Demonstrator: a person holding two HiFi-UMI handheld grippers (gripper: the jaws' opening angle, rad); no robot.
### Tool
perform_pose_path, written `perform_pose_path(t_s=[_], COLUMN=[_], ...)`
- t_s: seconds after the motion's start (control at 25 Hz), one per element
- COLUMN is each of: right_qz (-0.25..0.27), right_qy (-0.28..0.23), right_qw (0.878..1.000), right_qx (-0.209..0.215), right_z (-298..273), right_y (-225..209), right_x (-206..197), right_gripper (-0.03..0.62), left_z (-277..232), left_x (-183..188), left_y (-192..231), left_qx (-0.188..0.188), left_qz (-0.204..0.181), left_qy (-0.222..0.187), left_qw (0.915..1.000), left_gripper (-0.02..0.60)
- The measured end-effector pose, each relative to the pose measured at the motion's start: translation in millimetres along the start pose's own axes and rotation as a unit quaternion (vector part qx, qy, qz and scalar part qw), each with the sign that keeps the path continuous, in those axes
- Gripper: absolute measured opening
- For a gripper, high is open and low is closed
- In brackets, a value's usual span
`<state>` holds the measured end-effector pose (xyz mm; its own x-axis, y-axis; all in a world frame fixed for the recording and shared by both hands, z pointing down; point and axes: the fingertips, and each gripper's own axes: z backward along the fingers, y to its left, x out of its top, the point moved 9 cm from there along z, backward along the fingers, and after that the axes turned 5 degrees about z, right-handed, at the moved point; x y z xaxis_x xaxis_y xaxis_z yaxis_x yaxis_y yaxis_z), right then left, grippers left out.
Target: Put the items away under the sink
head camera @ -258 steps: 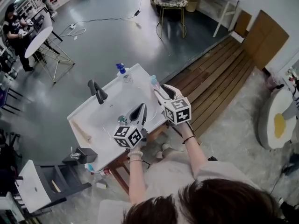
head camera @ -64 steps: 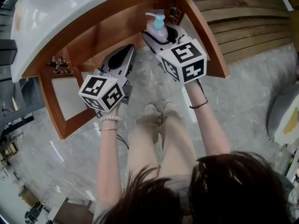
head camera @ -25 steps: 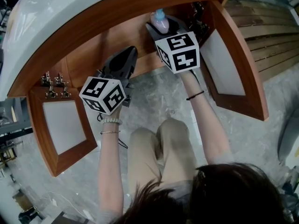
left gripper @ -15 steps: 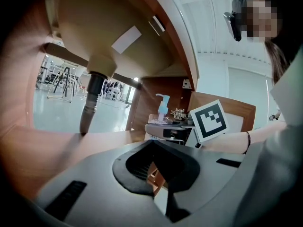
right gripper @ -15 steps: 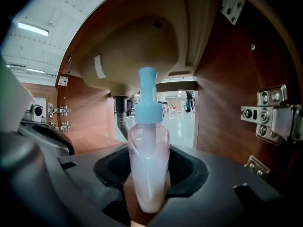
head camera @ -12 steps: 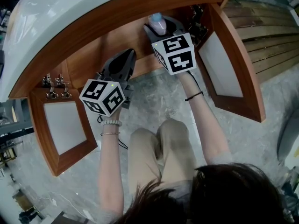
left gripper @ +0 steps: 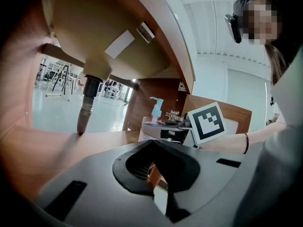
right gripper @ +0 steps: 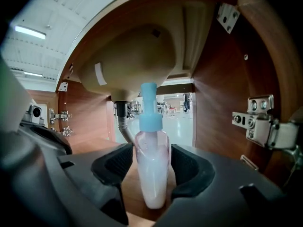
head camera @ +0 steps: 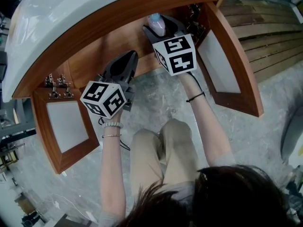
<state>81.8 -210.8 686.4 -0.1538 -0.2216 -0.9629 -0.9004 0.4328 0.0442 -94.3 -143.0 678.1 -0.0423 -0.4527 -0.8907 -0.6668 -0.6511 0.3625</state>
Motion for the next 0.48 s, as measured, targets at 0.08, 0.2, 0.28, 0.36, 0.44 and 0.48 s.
perform_pose_path(t_s=[0.08,0.2,0.28,0.36,0.44,0.48], right_qz=[-0.006,-0.027,-0.041,-0.048,-0.048,-0.048], right_qy=[0.003,0.004,0.006,0.012,0.018,0.02], right_qw=[1.0,1.0,0.999,0.999,0.999,0.999], right_qx=[-0.002,-0.011,-0.014,-0.014,-0.013,-0.01], right_z=[7.2,21.3,31.5,40.9,50.1,54.3], right_y=[1.5,3.0,4.1,5.9,7.9,9.1], right_x=[2.8,8.5,13.2,18.5,24.9,28.4], right_gripper=[0.249,0.249,0.249,0.249,0.247,0.247], left_z=[3.5,9.9,14.6,19.7,24.3,26.4], left_x=[1.6,6.7,11.8,17.6,23.6,26.6], left_y=[-5.5,-15.5,-22.8,-30.0,-37.3,-41.1], left_qx=[0.0,-0.001,-0.004,-0.006,-0.007,-0.007], left_qz=[0.006,0.013,0.018,0.023,0.028,0.03], left_qy=[0.003,0.009,0.013,0.016,0.017,0.017], left_qw=[1.0,0.9999,0.9997,0.9996,0.9994,0.9994], left_gripper=[0.003,0.003,0.003,0.003,0.003,0.003])
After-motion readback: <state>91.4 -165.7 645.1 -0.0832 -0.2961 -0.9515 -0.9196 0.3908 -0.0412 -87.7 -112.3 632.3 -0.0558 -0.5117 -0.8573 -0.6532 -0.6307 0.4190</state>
